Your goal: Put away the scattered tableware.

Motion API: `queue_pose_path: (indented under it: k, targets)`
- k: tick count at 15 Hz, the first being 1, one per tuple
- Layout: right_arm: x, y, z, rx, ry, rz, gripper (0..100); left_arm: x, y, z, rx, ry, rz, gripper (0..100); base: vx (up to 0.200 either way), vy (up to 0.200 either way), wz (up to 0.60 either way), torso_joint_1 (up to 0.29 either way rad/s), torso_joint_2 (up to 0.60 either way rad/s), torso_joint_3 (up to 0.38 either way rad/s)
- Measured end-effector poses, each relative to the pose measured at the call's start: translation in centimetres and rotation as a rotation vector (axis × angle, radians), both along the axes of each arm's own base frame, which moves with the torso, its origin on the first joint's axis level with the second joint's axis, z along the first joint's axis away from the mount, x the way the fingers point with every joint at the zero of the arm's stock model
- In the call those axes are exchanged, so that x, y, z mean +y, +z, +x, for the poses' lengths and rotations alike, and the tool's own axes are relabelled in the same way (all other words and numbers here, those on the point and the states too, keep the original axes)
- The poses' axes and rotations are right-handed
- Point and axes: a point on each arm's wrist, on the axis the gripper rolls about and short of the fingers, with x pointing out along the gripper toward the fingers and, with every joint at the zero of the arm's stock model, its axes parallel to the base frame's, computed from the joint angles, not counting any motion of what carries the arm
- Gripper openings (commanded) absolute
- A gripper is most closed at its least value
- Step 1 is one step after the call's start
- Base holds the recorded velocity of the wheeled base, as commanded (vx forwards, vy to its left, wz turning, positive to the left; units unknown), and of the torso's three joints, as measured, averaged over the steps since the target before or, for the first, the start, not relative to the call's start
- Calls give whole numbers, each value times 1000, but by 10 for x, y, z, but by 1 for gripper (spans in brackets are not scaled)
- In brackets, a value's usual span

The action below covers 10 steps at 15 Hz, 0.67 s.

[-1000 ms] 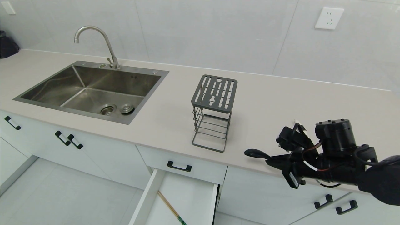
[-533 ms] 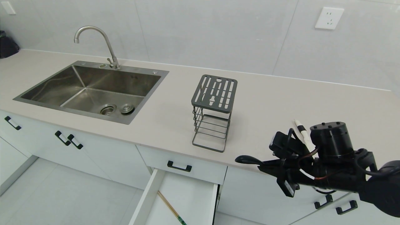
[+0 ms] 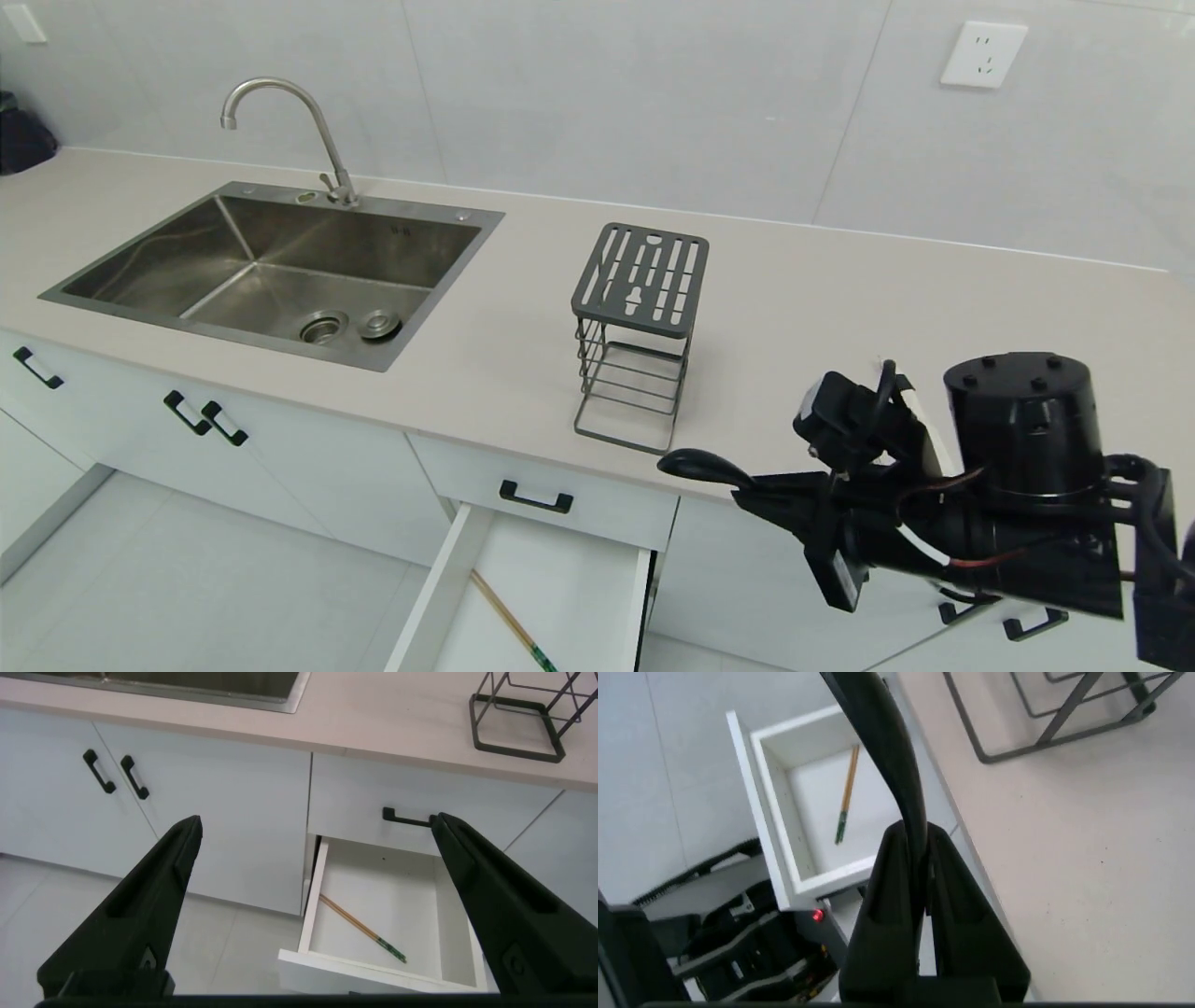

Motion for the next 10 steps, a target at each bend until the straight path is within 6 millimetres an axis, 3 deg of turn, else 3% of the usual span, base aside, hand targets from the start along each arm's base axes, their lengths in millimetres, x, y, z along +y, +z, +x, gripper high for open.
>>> queue_pose_path:
  k: [5,10]
  targets:
    - [10,14,-20,82,-86,48,0,0,0,0,0,1,0,100,0,0,0,0,0,0]
    - [44,43,-12,-67,53,60,0,0,0,0,0,1,0,100,0,0,0,0,0,0]
